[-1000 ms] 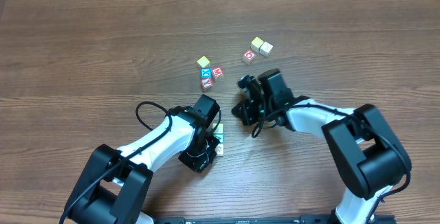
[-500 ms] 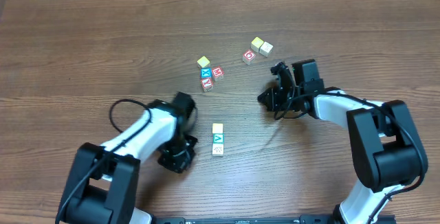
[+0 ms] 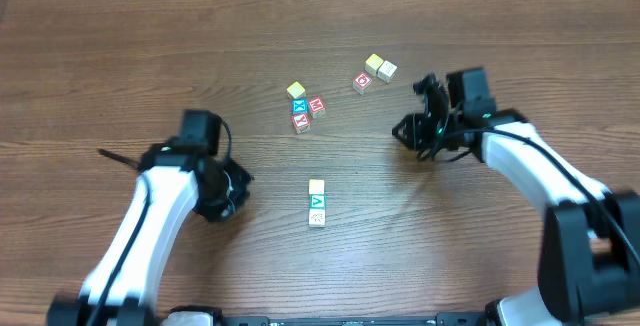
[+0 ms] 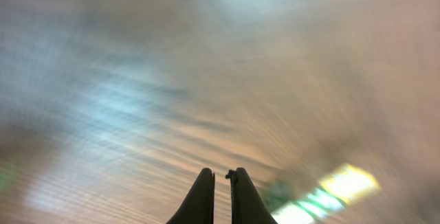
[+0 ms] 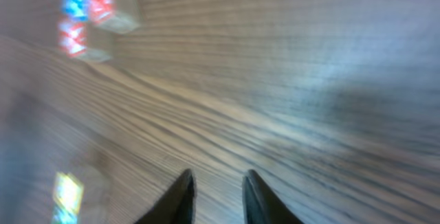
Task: Flip 3 blocks
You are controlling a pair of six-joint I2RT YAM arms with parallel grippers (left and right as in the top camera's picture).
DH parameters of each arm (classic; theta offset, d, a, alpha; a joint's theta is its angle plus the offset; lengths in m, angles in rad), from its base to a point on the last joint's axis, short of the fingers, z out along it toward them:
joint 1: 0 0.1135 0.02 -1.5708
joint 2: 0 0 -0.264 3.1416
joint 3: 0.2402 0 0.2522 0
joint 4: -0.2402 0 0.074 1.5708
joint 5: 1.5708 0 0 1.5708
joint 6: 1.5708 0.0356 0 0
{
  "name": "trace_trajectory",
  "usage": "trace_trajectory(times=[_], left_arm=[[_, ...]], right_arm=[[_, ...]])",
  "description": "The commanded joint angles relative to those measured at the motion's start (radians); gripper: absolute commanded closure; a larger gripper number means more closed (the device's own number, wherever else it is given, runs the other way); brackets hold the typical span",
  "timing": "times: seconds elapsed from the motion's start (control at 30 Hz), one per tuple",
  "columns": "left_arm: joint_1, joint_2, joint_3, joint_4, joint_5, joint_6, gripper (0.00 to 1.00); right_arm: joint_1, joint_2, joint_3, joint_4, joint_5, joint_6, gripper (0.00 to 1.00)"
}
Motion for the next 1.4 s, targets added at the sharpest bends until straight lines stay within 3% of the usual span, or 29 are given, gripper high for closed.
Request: trace_trajectory(times=[0.0,0.07,0.23,0.4,0.43,0.5,0.53,0.7,0.73,0.77,0.8,1.13,1.37], left_arm=[[-0.005,-0.165,0.132,-0.023,-0.011,0.198,0.96],[-0.010,-0.245,0.201,-0.059,-0.042,0.248,0.96],[-0.014,-0.407,0.356,-0.175,-0.129,0.335,0.79],[-0.013,-0.542,0.447,-0.272,-0.155,0.387,0.73],[-0.013,-0.566,0.461,-0.294,-0.163,0.387,0.72],[-0.013,-0.618,0.489,-0.340,-0.175,0.387,0.72],[-0.013,-0.645,0.502,-0.362,-0.179,0.387,0.72],[-0.013,-0.764,0.521,-0.433,-0.179,0.386,0.73],[-0.013,-0.785,0.521,-0.444,-0.180,0.387,0.57],[-0.013,-0.802,0.521,-0.452,-0.179,0.386,0.35],[-0.013,-0.820,0.521,-0.463,-0.179,0.386,0.00],[-0.013,-0.845,0.521,-0.604,-0.179,0.386,0.00],[-0.013,-0.845,0.521,-0.615,-0.179,0.386,0.00]], right_arm=[[-0.002,-0.137,0.109,-0.077,0.033,-0.046,0.64],[-0.001,-0.195,0.153,-0.147,0.046,-0.070,0.57],[0.024,-0.359,0.261,-0.321,0.137,-0.080,0.51],[0.085,-0.537,0.338,-0.461,0.142,-0.103,0.44],[0.101,-0.570,0.347,-0.488,0.142,-0.098,0.36],[0.133,-0.642,0.355,-0.540,0.141,-0.064,0.06],[0.148,-0.682,0.355,-0.570,0.141,-0.047,0.00],[0.176,-0.827,0.355,-0.709,0.138,0.026,0.00],[0.176,-0.850,0.355,-0.734,0.138,0.040,0.00],[0.176,-0.869,0.355,-0.757,0.138,0.048,0.00],[0.176,-0.890,0.355,-0.785,0.137,0.048,0.00],[0.176,-0.915,0.352,-0.913,0.145,0.044,0.00],[0.176,-0.915,0.352,-0.917,0.145,0.044,0.00]])
